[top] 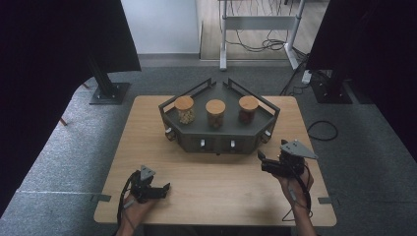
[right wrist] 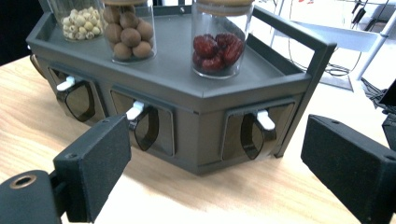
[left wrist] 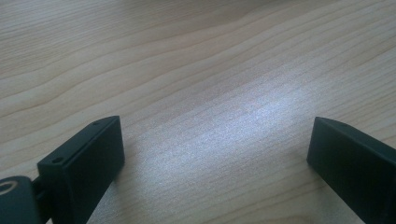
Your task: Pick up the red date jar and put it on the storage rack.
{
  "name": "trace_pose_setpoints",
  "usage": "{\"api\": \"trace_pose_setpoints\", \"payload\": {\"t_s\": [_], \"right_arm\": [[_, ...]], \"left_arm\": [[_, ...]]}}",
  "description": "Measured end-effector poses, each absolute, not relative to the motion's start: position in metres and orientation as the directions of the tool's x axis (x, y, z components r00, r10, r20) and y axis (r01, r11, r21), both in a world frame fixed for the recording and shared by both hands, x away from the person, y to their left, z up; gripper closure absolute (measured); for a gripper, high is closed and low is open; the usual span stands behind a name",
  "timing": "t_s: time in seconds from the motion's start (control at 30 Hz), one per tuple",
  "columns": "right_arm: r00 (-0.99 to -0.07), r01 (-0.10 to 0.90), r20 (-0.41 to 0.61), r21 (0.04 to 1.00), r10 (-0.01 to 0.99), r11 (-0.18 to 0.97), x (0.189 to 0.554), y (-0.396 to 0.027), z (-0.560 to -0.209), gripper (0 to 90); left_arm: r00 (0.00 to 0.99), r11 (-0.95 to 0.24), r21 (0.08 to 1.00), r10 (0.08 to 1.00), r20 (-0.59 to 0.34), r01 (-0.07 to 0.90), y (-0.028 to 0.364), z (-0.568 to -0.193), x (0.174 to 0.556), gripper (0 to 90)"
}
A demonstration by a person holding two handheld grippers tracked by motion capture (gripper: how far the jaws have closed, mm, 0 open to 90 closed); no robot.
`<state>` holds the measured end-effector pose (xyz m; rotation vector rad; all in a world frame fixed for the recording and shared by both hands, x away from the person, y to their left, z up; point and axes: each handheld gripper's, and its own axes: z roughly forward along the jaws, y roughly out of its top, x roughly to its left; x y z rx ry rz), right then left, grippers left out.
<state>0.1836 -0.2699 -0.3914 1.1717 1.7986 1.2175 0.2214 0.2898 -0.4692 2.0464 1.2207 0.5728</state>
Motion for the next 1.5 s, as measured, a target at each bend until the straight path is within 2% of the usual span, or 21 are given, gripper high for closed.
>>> {"api": "trace_pose_setpoints", "payload": {"t_s": [0.77, 1.5], "right_arm": [[-0.325, 0.371, -0.072, 0.907, 0.943, 0.197, 0.166, -0.268, -0.432, 8.0], [-0.289, 0.469, -0.088, 0.855, 0.953, 0.222, 0.173, -0.266, -0.472, 8.1]], "left_arm": [[0.462, -0.331, 0.737, 0.886, 0.029, 0.589, 0.289, -0.469, 0.221, 3.7], [0.46, -0.329, 0.738, 0.888, 0.028, 0.59, 0.289, -0.469, 0.22, 3.7]]}}
